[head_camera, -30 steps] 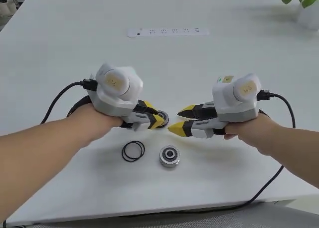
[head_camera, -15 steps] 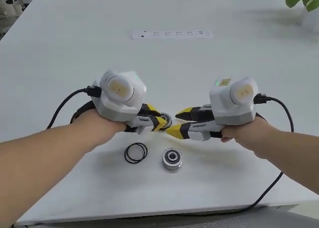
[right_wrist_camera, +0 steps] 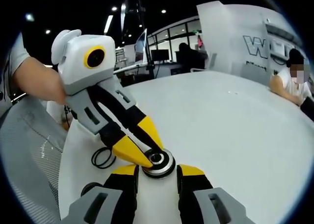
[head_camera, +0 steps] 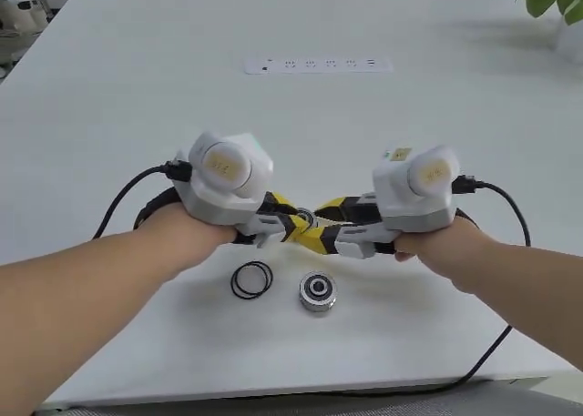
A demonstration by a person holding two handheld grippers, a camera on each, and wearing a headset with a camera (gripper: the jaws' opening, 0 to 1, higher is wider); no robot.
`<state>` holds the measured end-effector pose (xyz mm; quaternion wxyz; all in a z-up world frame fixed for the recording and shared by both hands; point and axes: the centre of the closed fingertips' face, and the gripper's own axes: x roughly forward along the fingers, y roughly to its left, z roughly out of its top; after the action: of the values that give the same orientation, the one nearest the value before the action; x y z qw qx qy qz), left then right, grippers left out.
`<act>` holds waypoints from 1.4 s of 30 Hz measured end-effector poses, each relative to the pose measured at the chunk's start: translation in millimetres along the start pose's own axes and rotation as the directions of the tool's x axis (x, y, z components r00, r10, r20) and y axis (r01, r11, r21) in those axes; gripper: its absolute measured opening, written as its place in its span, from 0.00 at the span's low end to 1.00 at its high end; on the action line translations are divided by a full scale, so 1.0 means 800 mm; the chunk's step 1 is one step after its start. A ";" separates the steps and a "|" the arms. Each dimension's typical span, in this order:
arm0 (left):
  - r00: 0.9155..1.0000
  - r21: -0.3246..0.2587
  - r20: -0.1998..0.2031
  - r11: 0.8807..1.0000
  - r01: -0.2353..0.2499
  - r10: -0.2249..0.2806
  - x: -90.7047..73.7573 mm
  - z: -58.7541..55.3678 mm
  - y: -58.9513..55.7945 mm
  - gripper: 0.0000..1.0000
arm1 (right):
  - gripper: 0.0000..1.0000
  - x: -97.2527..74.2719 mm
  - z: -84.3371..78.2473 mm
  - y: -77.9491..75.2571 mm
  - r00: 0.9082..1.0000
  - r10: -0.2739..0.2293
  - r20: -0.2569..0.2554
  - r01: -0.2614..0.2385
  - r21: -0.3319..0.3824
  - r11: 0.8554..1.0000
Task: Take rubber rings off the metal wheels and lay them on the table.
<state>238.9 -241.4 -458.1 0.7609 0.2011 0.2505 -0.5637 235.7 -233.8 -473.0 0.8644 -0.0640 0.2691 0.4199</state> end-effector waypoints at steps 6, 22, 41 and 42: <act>1.000 -0.003 0.003 1.000 -0.004 0.004 0.000 0.000 0.001 0.07 | 0.28 0.005 -0.003 0.000 1.000 -0.005 -0.011 0.005 -0.016 1.000; 1.000 -0.009 0.009 1.000 -0.008 0.008 0.000 0.001 -0.001 0.07 | 0.23 0.000 -0.003 -0.002 1.000 -0.022 -0.011 0.021 -0.029 0.999; 1.000 -0.020 0.012 1.000 -0.010 0.010 0.001 0.000 0.001 0.07 | 0.13 -0.008 -0.011 -0.003 0.999 -0.032 -0.024 0.031 -0.012 0.999; 1.000 -0.021 0.013 1.000 -0.010 0.010 0.001 0.000 0.001 0.07 | 0.12 -0.008 -0.011 -0.003 0.999 -0.032 -0.024 0.032 -0.011 0.999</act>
<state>239.8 -241.4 -458.7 0.7674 0.1910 0.2505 -0.5585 230.3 -242.7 -477.4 0.8672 -0.0781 0.2762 0.4068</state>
